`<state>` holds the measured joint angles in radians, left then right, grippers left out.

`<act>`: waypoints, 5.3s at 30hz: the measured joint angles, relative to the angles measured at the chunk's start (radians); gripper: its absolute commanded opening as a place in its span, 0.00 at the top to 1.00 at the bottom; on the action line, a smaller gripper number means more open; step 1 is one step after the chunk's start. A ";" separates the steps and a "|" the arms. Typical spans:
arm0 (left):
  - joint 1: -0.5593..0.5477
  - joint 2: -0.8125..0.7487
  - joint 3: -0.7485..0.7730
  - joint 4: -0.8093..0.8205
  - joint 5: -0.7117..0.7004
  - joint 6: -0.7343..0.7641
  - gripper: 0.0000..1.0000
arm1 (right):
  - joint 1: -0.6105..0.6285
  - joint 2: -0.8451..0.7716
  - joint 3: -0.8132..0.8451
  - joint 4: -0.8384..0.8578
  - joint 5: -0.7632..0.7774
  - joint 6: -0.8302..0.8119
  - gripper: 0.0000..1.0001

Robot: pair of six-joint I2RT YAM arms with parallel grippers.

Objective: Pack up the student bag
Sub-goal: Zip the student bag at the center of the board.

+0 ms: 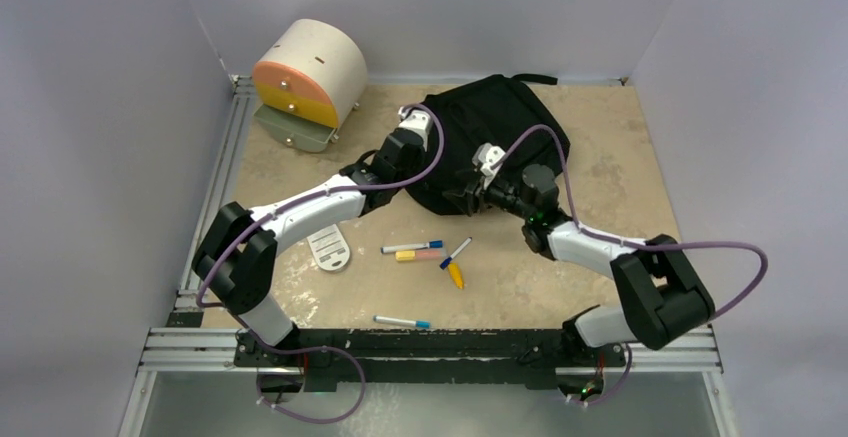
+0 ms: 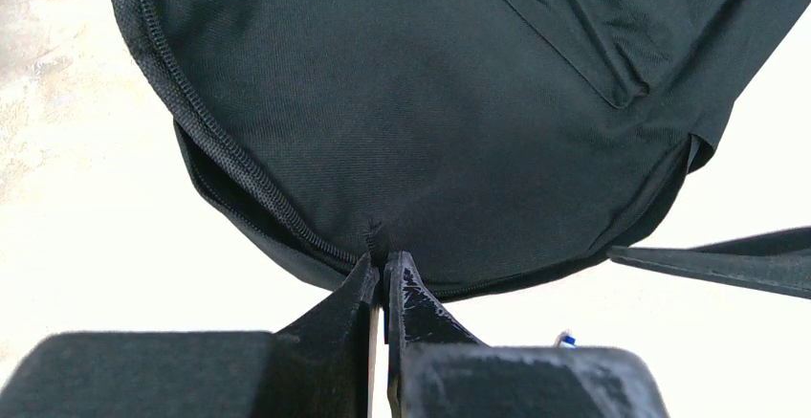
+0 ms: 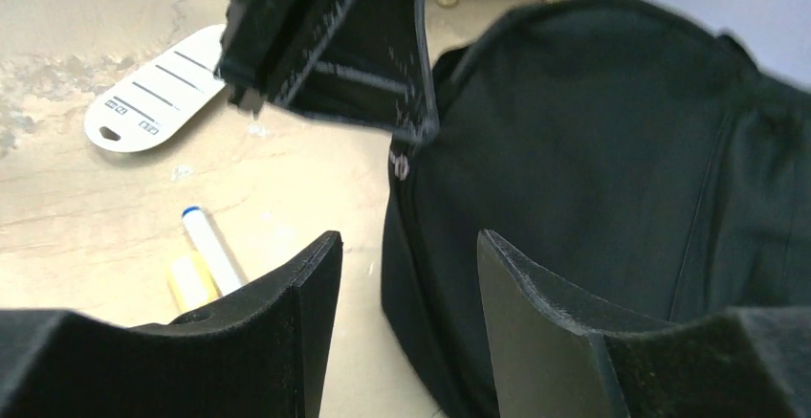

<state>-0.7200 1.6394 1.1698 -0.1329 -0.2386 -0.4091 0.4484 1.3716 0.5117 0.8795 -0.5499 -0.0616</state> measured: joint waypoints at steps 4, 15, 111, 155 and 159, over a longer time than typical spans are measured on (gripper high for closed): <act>0.000 -0.006 -0.004 -0.005 0.000 -0.016 1.00 | 0.043 0.070 0.105 -0.026 -0.012 -0.122 0.42; 0.000 -0.015 -0.005 -0.013 -0.002 -0.038 1.00 | 0.114 0.214 0.184 -0.114 0.046 -0.285 0.46; 0.031 0.016 0.147 -0.049 0.175 0.051 1.00 | 0.129 -0.094 0.173 -0.378 0.232 0.301 0.39; 0.111 0.228 0.356 -0.079 0.100 0.080 1.00 | 0.186 -0.103 0.100 -0.404 0.161 0.105 1.00; 0.134 0.251 0.373 -0.076 0.127 0.080 1.00 | 0.184 -0.135 0.097 -0.420 0.157 0.074 1.00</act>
<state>-0.5865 1.8900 1.5433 -0.2089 -0.1112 -0.3286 0.6327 1.2362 0.6086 0.4591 -0.3927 0.0124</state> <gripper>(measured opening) 0.014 0.040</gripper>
